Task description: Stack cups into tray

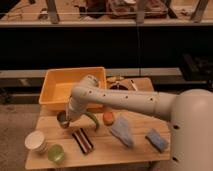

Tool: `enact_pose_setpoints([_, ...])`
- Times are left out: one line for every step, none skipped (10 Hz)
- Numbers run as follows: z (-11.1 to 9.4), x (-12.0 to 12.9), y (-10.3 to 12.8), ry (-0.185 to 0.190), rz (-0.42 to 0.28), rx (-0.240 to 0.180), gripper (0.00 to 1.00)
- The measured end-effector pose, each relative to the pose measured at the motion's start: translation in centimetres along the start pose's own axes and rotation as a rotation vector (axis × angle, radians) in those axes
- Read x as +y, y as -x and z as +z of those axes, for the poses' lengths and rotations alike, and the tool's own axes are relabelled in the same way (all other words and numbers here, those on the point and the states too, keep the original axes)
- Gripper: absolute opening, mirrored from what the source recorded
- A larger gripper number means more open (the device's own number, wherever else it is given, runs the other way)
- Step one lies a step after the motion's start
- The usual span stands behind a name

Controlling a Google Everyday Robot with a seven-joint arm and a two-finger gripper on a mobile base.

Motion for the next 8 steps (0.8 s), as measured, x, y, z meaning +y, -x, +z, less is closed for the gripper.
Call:
enact_pose_setpoints([-0.8,0.1,0.4,-0.004,0.008,0.004,0.03])
enact_pose_setpoints([-1.0,-0.1,0.8,0.002,0.01,-0.002,0.03])
enact_pose_setpoints([-1.2,-0.3,2.0,0.018,0.012,-0.023,0.03])
enact_pose_setpoints([-1.4,-0.6,3.0,0.027,0.009,-0.045,0.03])
enact_pose_setpoints([-1.8,-1.0,3.8,0.028,0.006,-0.062,0.03])
enact_pose_setpoints([-2.1,-1.3,4.3,0.025,0.002,-0.074,0.03])
enact_pose_setpoints([-2.4,-1.9,5.0,0.018,-0.012,-0.091,0.03])
enact_pose_setpoints([-2.8,-2.3,5.5,0.014,-0.024,-0.104,0.03])
